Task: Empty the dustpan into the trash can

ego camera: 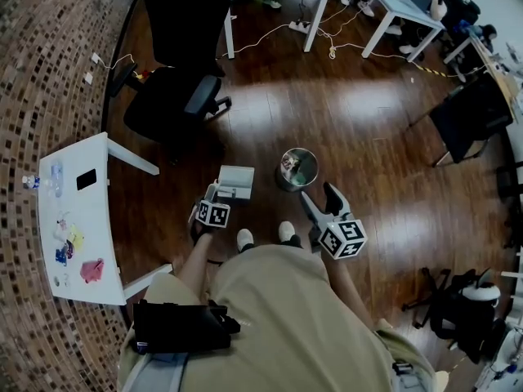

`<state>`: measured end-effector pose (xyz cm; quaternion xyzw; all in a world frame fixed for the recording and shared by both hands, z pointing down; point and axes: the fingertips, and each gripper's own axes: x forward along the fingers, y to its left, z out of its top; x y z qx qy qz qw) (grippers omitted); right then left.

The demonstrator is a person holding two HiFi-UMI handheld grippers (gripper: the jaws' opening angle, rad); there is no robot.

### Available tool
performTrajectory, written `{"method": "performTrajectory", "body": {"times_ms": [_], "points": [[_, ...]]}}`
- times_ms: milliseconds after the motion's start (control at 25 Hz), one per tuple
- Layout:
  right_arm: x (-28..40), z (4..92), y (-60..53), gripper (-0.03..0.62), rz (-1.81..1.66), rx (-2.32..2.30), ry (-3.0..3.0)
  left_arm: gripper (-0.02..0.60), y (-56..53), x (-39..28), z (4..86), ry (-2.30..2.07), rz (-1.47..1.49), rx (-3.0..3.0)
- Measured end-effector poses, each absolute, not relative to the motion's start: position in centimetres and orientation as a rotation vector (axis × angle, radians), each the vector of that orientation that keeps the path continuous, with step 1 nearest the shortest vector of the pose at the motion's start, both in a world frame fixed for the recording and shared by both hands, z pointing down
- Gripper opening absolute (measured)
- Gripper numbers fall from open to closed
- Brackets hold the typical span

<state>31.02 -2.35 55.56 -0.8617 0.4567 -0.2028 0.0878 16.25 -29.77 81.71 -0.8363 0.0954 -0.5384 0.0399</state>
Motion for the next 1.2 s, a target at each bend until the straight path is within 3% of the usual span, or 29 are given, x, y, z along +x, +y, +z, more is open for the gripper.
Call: {"method": "performTrajectory", "body": {"times_ms": [200, 400, 880, 1200], "points": [[28.3, 55.4, -2.9, 0.347, -0.608, -2.569, 1.336, 0.379, -28.8, 14.9, 81.1, 0.149, -1.625, -2.634], [24.4, 55.8, -3.3, 0.347, -0.606, -2.58, 1.309, 0.497, -28.1, 12.6, 79.9, -0.047, -1.551, -2.646], [18.9, 53.0, 3.1, 0.347, -0.432, -2.631, 1.252, 0.509, -24.7, 10.3, 67.0, -0.029, -1.107, -2.843], [9.7, 52.4, 12.3, 0.347, -0.335, -2.596, 1.299, 0.48, -12.3, 6.4, 57.7, -0.02, -0.703, -3.055]]}}
